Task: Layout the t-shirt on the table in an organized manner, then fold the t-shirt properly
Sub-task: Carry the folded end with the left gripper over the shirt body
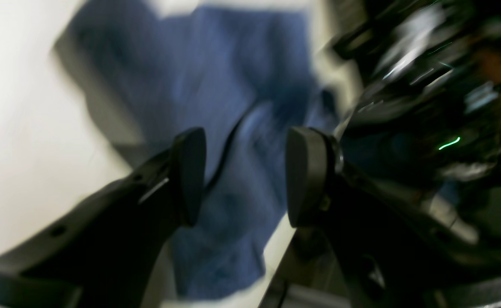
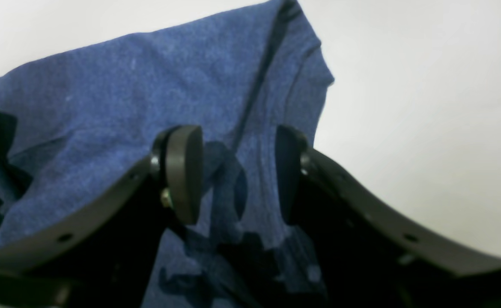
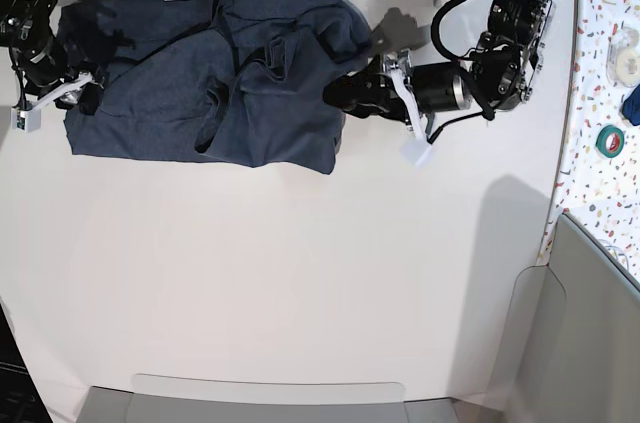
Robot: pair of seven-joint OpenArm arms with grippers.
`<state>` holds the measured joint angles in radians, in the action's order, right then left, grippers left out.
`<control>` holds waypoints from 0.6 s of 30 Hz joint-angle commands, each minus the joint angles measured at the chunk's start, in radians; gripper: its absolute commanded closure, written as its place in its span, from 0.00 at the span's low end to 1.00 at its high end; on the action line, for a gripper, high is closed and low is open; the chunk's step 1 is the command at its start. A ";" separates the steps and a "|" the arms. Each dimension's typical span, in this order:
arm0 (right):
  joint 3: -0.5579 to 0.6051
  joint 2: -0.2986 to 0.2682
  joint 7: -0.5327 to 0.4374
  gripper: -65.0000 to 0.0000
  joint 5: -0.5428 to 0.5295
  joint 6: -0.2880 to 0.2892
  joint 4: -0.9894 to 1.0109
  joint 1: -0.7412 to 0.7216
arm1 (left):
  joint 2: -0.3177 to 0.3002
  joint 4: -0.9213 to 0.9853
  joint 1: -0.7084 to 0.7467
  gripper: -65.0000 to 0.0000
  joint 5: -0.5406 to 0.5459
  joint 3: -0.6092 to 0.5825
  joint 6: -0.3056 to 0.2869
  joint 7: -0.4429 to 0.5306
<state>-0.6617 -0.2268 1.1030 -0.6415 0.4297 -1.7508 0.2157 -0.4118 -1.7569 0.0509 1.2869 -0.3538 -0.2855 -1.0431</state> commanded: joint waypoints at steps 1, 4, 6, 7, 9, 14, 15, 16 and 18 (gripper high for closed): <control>-0.005 -0.016 -0.021 0.58 -0.014 0.005 -0.016 -0.008 | -0.011 -0.062 0.016 0.58 -0.002 0.014 -0.016 0.019; -0.003 -0.016 -0.021 0.58 -0.014 0.005 -0.016 -0.012 | -0.011 -0.188 0.086 0.58 -0.111 0.054 -0.016 0.019; -0.003 -0.016 -0.021 0.58 -0.014 0.005 -0.016 -0.014 | -0.009 -0.257 0.111 0.58 -0.168 0.072 -0.016 0.025; -0.003 -0.016 -0.021 0.58 -0.014 0.005 -0.016 -0.014 | -0.009 -0.280 0.119 0.58 -0.191 0.074 -0.018 0.040; -0.003 -0.016 -0.021 0.58 -0.014 0.005 -0.016 -0.014 | -0.009 -0.309 0.145 0.58 -0.231 0.071 -0.019 0.097; -0.003 -0.016 -0.021 0.58 -0.014 0.005 -0.016 -0.008 | -0.016 -0.311 0.166 0.58 -0.332 0.002 -0.021 0.183; -0.003 -0.016 -0.021 0.58 -0.014 0.005 -0.016 -0.008 | -0.016 -0.311 0.165 0.58 -0.372 -0.024 -0.021 0.189; -0.003 -0.016 -0.022 0.58 -0.014 0.005 -0.016 0.003 | -0.016 -0.311 0.165 0.58 -0.430 -0.057 -0.021 0.195; -0.003 -0.016 -0.022 0.58 -0.014 0.005 -0.016 0.009 | -0.012 -0.311 0.163 0.58 -0.559 -0.124 -0.019 0.212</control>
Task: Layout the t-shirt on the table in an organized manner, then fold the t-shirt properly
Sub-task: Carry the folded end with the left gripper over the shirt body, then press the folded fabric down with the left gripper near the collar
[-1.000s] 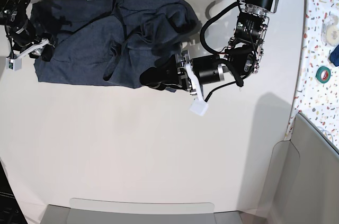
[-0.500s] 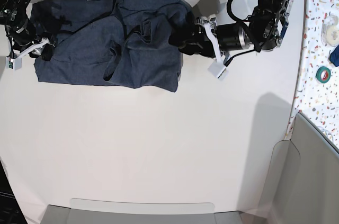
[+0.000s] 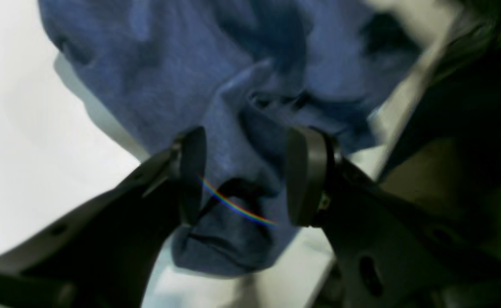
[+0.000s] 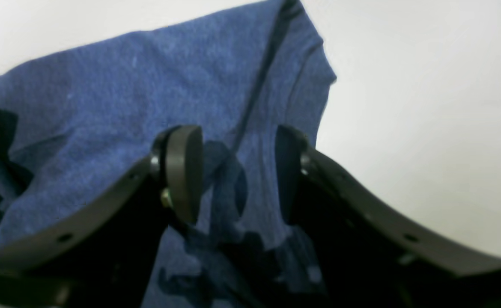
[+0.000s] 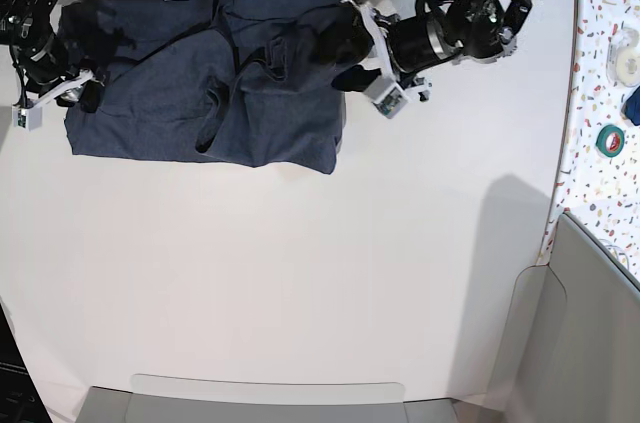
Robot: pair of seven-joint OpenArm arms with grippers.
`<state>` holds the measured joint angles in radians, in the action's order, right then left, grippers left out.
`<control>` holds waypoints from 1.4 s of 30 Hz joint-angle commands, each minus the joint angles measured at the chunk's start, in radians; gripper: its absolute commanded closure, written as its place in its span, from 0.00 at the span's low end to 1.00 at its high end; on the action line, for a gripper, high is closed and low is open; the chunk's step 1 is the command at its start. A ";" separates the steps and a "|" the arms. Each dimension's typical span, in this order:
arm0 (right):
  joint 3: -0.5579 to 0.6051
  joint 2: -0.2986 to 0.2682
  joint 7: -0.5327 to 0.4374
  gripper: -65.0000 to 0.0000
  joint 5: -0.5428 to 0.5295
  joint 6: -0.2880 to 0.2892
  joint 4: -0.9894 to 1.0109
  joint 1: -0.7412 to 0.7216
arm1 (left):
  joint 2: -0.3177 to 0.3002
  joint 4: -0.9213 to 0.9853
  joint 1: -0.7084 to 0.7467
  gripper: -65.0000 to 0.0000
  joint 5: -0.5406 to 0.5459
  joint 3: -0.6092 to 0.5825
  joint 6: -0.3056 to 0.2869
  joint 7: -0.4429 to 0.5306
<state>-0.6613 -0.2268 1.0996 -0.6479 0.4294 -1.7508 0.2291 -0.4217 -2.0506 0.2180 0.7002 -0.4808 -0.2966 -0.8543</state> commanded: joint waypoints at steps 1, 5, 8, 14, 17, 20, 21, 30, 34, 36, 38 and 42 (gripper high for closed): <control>-0.004 -0.016 -0.019 0.58 -0.008 0.006 -0.016 -0.004 | -0.001 -0.017 -0.004 0.58 -0.049 -0.040 -0.008 0.043; -0.004 -0.016 -0.019 0.58 -0.008 0.006 -0.016 -0.001 | -0.001 -0.017 -0.004 0.58 -0.308 -0.189 -0.006 0.152; -0.004 -0.016 -0.019 0.58 -0.008 0.006 -0.016 -0.001 | -0.001 -0.017 0.001 0.58 -0.431 -0.263 -0.006 0.208; -0.004 -0.016 -0.019 0.58 -0.008 0.006 -0.016 0.000 | 0.001 -0.017 0.005 0.58 -0.520 -0.330 -0.005 0.267; -0.004 -0.016 -0.019 0.58 -0.008 0.006 -0.016 0.000 | 0.001 -0.018 0.007 0.58 -0.523 -0.339 -0.005 0.301; -0.004 -0.016 -0.019 0.58 -0.008 0.006 -0.016 0.000 | 0.007 -0.018 0.028 0.58 -0.523 -0.338 -0.003 0.309; -0.004 -0.016 -0.019 0.58 -0.008 0.006 -0.016 0.000 | 0.013 -0.018 0.033 0.58 -0.525 -0.336 -0.003 0.309; -0.004 -0.016 -0.019 0.58 -0.008 0.006 -0.016 0.000 | 0.014 -0.003 0.036 0.58 -0.525 -0.341 0.095 0.295; -0.004 -0.016 -0.019 0.58 -0.008 0.006 -0.016 0.000 | 0.014 0.001 0.034 0.58 -0.525 -0.341 0.127 0.294; -0.004 -0.016 -0.019 0.58 -0.008 0.006 -0.016 0.000 | 0.014 0.003 0.034 0.58 -0.525 -0.339 0.127 0.294; -0.004 -0.016 -0.019 0.58 -0.008 0.006 -0.016 0.000 | 0.014 0.005 0.034 0.58 -0.525 -0.341 0.127 0.294; -0.004 -0.016 -0.019 0.58 -0.008 0.006 -0.016 0.002 | 0.014 0.006 0.044 0.58 -0.525 -0.341 0.129 0.294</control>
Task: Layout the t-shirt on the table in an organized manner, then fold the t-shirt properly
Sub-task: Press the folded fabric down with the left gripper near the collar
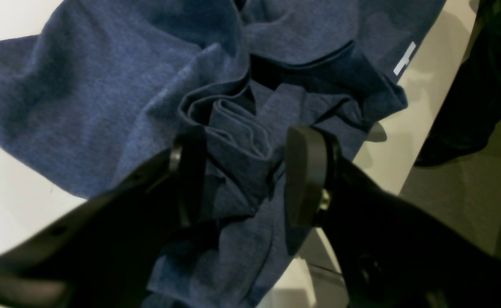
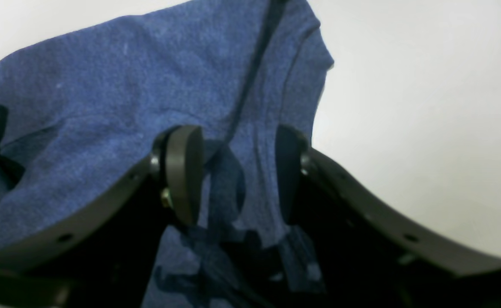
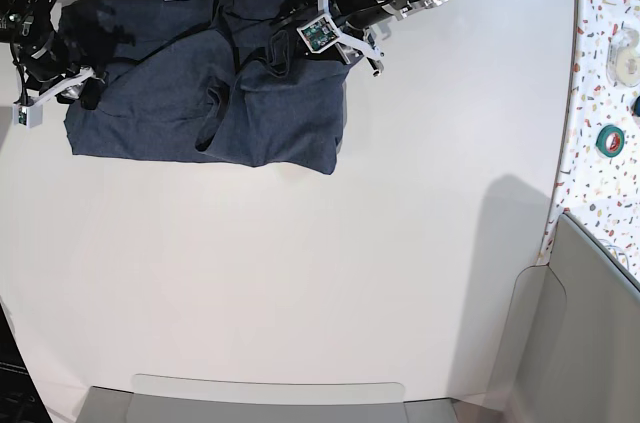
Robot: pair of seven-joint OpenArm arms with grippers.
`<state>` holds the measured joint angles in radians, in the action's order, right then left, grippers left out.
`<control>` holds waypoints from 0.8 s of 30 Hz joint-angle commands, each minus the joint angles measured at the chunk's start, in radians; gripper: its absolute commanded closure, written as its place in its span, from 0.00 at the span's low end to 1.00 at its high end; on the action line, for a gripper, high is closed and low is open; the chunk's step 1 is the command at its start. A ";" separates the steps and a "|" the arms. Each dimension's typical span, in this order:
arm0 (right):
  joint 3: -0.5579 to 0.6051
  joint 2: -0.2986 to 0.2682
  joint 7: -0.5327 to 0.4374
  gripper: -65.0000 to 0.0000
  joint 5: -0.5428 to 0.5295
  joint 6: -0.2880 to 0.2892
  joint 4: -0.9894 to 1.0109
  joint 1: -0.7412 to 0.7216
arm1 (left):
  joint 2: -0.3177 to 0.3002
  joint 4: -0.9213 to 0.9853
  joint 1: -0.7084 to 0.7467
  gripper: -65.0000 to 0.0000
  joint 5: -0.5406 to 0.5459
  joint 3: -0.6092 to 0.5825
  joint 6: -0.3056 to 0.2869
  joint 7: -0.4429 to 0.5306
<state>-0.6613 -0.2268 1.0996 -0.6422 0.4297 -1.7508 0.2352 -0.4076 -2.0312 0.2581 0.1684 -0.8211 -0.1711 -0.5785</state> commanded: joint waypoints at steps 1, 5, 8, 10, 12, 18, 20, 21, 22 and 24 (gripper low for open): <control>-0.005 -0.016 -0.019 0.58 -0.014 0.005 -0.016 0.002 | 0.000 -0.013 0.011 0.58 0.007 -0.001 0.003 0.018; -0.005 -0.016 -0.019 0.58 -0.014 0.005 -0.016 0.005 | 0.000 0.002 0.016 0.58 0.007 0.001 0.003 0.018; -0.005 -0.016 -0.019 0.58 -0.014 0.005 -0.016 0.006 | 0.002 0.025 0.017 0.58 0.007 0.001 0.003 0.018; -0.005 -0.016 -0.019 0.58 -0.014 0.005 -0.016 0.006 | 0.013 0.033 0.017 0.58 0.007 0.001 0.003 0.018; -0.005 -0.016 -0.019 0.58 -0.014 0.005 -0.016 0.006 | 0.025 0.036 0.019 0.58 0.007 0.003 0.003 0.018; -0.005 -0.013 -0.019 0.58 -0.014 0.005 -0.016 0.006 | 0.054 0.053 0.016 0.58 0.007 0.001 0.003 0.018; -0.008 0.000 -0.019 0.58 -0.014 0.005 -0.016 0.006 | 0.065 0.071 0.014 0.58 0.007 0.001 0.005 0.018; -0.010 0.004 -0.019 0.58 -0.014 0.005 -0.016 0.006 | 0.066 0.077 0.014 0.58 0.007 0.001 0.005 0.018; -0.010 0.005 -0.019 0.58 -0.014 0.005 -0.016 0.006 | 0.068 0.080 0.014 0.58 0.007 0.001 0.005 0.019; -0.010 0.008 -0.019 0.58 -0.014 0.005 -0.016 0.006 | 0.083 0.080 0.014 0.58 0.004 0.004 0.005 0.019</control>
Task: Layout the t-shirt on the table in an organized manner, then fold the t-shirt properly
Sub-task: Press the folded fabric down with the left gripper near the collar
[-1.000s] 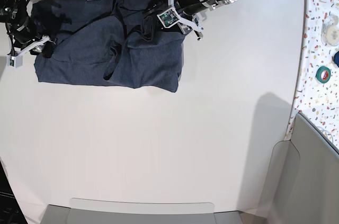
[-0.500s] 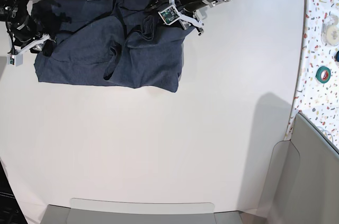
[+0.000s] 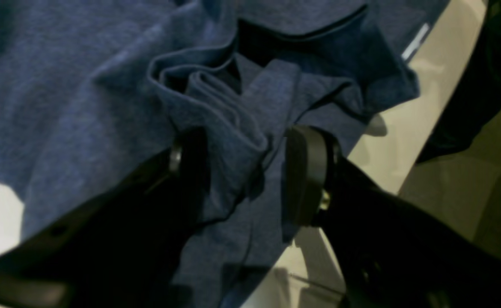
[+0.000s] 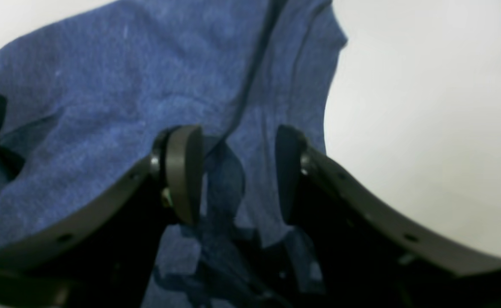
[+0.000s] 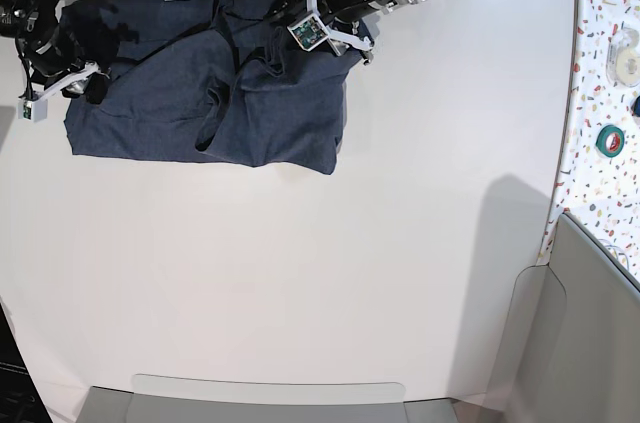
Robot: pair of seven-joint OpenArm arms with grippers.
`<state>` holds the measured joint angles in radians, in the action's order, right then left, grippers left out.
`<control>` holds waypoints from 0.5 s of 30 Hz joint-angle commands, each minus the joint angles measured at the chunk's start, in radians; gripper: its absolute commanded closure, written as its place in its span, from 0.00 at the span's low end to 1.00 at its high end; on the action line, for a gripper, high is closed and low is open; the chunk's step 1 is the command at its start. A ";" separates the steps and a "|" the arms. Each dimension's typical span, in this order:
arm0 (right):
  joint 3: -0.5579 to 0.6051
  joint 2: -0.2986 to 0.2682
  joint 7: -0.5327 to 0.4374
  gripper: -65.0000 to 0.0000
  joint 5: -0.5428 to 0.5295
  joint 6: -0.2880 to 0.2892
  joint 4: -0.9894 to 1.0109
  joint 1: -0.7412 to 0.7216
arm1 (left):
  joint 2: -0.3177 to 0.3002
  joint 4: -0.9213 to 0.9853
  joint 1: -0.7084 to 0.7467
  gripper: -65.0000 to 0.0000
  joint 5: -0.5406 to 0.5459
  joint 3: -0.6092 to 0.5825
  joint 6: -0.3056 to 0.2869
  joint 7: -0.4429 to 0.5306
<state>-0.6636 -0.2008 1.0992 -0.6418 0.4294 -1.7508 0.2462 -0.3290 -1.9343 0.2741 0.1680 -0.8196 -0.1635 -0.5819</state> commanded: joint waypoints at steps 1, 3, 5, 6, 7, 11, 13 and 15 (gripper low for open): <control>-0.008 -0.018 -0.018 0.58 -0.014 0.006 -0.016 -0.005 | 0.008 -0.017 -0.002 0.58 -0.006 0.004 -0.003 0.023; -0.008 -0.018 -0.018 0.58 -0.014 0.006 -0.016 -0.005 | 0.012 -0.017 -0.002 0.58 -0.048 0.003 -0.003 0.023; -0.006 -0.018 -0.018 0.58 -0.014 0.006 -0.016 -0.005 | 0.032 -0.017 0.003 0.58 -0.087 0.007 -0.001 0.023; -0.006 -0.018 -0.018 0.58 -0.014 0.006 -0.016 -0.003 | 0.040 -0.017 0.004 0.58 -0.115 0.007 -0.001 0.023; -0.006 -0.018 -0.018 0.58 -0.014 0.006 -0.016 -0.003 | 0.046 -0.017 0.006 0.58 -0.137 0.007 -0.001 0.023; -0.008 -0.018 -0.018 0.58 -0.014 0.006 -0.016 -0.003 | 0.066 -0.007 0.007 0.58 -0.198 -0.001 -0.001 0.023; -0.008 -0.018 -0.018 0.58 -0.014 0.006 -0.016 -0.003 | 0.066 0.003 0.007 0.58 -0.207 -0.001 -0.001 0.023; -0.008 -0.018 -0.018 0.58 -0.014 0.006 -0.016 -0.003 | 0.066 0.017 0.007 0.58 -0.207 -0.001 -0.001 0.023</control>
<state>-0.6636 -0.2016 1.0992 -0.6422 0.4297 -1.7508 0.2462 -0.2638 -1.8999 0.2798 -0.0422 -0.8165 -0.1673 -0.5789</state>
